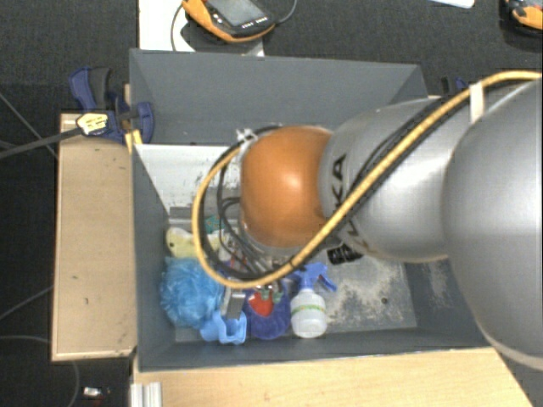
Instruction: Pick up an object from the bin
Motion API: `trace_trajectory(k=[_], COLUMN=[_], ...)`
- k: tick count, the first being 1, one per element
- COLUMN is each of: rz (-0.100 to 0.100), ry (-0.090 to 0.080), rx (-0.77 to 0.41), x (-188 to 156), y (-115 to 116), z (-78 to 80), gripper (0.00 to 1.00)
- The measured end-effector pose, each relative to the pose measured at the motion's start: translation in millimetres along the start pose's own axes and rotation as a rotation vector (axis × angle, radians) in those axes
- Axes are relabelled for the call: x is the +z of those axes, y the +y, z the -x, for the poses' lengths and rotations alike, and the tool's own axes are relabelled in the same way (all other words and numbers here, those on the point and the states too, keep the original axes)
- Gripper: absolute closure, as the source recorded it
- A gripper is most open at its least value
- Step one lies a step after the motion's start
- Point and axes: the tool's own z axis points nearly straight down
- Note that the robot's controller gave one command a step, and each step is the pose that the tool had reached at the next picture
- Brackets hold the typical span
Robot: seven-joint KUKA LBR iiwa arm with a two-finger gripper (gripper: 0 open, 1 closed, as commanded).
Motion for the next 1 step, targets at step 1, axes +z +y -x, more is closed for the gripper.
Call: trace_trajectory(k=[1], rz=[0.0], ry=[0.0], rx=[-0.248], x=[53.0], y=[28.1], z=[-6.8], gripper=[1.0])
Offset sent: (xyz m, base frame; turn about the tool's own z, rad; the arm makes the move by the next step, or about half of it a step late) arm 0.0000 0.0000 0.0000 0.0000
